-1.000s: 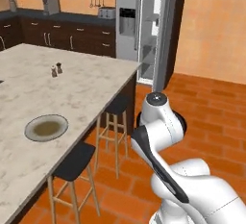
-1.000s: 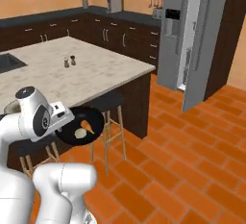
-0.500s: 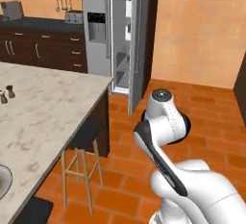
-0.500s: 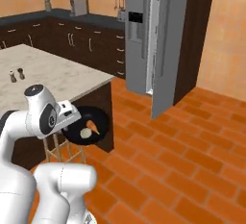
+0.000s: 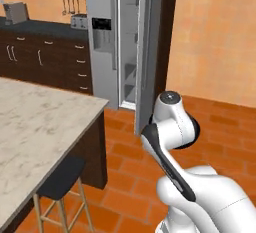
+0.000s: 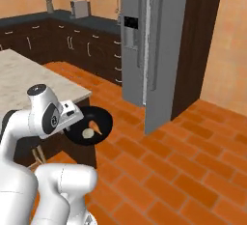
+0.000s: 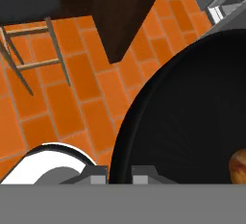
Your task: Pick the chicken drumstick and garlic from their plates and place them in the bowl. Then put the bowl in the fridge.
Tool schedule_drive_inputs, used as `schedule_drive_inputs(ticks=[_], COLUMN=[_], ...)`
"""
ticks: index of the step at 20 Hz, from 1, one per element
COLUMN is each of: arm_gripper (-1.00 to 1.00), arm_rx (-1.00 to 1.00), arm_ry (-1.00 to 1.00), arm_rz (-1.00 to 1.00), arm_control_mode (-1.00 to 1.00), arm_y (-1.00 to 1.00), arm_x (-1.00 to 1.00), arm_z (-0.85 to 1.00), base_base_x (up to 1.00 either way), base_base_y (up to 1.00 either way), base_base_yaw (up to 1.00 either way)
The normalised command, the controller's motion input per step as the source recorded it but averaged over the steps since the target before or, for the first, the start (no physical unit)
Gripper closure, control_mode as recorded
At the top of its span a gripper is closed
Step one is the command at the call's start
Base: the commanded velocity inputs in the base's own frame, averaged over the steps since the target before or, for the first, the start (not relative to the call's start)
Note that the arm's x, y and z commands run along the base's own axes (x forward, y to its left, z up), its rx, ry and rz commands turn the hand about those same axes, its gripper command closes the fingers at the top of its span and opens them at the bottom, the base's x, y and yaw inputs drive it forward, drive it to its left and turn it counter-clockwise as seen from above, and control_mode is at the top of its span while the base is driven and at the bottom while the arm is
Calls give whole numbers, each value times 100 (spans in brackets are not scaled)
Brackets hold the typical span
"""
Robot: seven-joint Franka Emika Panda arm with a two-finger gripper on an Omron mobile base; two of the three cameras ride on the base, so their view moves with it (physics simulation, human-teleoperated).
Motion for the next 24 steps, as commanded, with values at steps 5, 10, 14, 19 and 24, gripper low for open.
schedule_drive_inputs(ticks=[5, 10, 14, 19, 24], arm_gripper=[100, 100, 100, 100, 100], arm_rx=[0, 0, 0, 0, 0], arm_ry=[0, 0, 0, 0, 0], arm_rz=[0, 0, 0, 0, 0], arm_control_mode=[100, 100, 100, 100, 100], arm_y=[0, 0, 0, 0, 0], arm_x=[0, 0, 0, 0, 0], arm_z=[0, 0, 0, 0, 0], base_base_x=[100, 100, 100, 100, 100], base_base_y=[-86, -76, -79, -72, -23], base_base_yaw=[35, 40, 41, 45, 34])
